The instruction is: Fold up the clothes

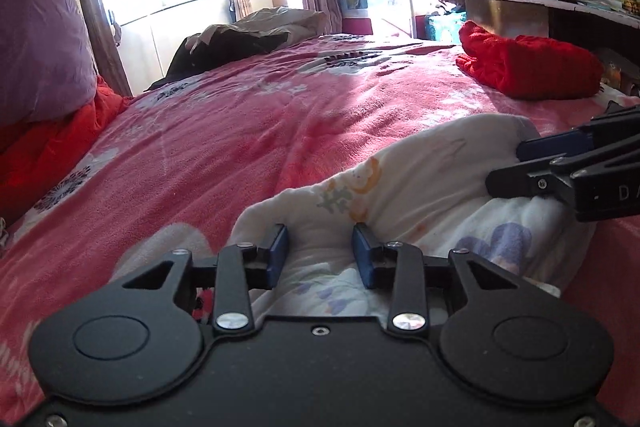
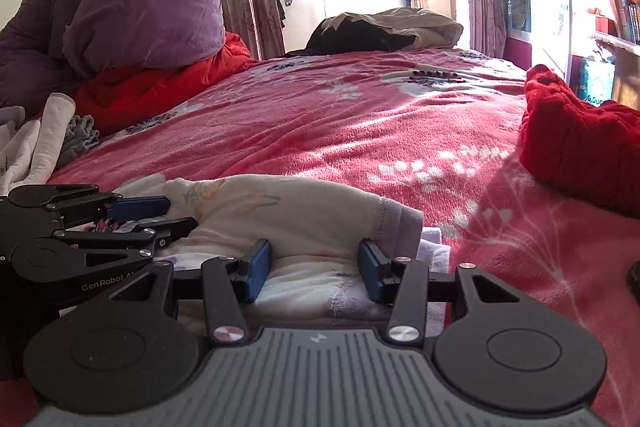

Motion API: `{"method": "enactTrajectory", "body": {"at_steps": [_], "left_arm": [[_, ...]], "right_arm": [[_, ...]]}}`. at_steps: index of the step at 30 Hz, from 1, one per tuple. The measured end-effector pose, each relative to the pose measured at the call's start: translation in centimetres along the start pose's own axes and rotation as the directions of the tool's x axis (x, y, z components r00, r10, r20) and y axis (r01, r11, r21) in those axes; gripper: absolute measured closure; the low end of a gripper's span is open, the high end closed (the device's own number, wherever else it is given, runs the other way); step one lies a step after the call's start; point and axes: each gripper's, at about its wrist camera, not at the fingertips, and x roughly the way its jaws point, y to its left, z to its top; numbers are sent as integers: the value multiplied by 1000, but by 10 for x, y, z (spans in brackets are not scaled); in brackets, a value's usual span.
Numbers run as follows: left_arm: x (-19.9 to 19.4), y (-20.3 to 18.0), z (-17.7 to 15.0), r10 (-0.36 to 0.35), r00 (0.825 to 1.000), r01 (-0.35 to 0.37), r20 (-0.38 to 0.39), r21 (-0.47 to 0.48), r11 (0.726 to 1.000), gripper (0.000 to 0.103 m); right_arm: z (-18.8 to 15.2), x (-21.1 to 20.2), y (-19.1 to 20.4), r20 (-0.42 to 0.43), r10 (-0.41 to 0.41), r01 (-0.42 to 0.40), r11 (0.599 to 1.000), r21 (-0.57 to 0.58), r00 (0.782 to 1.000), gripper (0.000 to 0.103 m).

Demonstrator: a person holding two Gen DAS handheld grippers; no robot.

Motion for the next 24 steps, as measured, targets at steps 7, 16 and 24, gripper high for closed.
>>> {"method": "enactTrajectory", "body": {"at_steps": [7,16,24], "left_arm": [[-60,31,9,-30,999,38,38,-240,970,44],[-61,84,-48,-214,976,168,43,-775,609,35],[-35,80,-61,-325,944,200,60,-887,416,34]], "right_arm": [[5,-36,10,118,-33,32,999,9,992,23],[-3,-41,-53,60,-28,0,911,413,998,13],[-30,-8,-86,35,150,-132,707,695,988,10]]}}
